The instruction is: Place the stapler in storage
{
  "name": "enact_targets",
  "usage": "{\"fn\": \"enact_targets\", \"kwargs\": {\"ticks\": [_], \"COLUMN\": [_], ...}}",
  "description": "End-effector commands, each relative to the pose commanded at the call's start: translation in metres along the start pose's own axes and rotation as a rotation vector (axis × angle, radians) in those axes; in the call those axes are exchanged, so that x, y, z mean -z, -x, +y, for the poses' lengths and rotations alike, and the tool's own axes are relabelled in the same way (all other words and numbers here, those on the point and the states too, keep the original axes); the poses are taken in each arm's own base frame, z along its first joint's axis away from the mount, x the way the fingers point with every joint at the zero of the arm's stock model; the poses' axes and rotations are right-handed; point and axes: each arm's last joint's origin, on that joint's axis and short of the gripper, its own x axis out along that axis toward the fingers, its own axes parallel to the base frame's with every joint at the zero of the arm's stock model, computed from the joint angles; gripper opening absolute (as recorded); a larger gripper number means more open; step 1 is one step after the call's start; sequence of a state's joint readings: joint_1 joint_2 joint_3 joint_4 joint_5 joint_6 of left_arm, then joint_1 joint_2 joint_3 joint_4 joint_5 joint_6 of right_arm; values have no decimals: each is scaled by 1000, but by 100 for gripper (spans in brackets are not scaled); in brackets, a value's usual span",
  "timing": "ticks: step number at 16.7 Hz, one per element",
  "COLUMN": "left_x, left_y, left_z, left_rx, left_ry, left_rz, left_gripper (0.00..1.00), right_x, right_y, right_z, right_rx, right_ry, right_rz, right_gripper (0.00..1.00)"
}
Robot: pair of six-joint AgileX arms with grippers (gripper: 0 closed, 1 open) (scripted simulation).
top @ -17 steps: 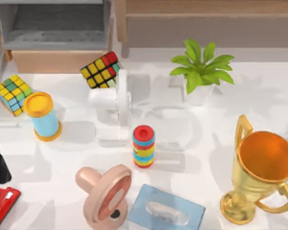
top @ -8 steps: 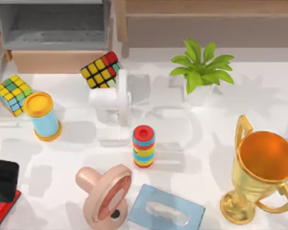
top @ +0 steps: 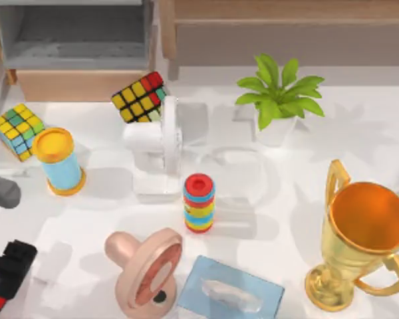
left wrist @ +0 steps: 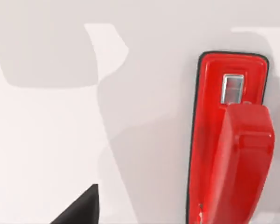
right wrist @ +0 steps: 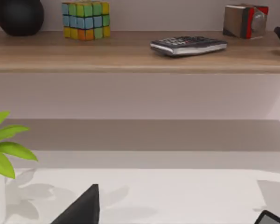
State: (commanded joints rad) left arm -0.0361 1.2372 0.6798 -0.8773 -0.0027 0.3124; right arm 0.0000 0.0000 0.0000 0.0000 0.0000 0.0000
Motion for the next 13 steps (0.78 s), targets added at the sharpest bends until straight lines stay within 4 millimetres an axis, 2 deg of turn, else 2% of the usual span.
{"fn": "enact_targets", "kwargs": {"ticks": [4, 10, 13], "left_x": [-11, -10, -9], "left_y": [-6, -8, -23], "left_z": [3, 3, 3], "left_rx": [43, 44, 45], "left_ry": [-33, -31, -34], "left_rz": [124, 127, 131], "left_gripper": [100, 100, 100], "right_x": [0, 0, 0], "right_y": [0, 0, 0], "right_z": [0, 0, 0], "right_rx": [0, 0, 0], "right_ry": [0, 0, 0], "right_rz": [0, 0, 0], "right_gripper": [100, 100, 100]}}
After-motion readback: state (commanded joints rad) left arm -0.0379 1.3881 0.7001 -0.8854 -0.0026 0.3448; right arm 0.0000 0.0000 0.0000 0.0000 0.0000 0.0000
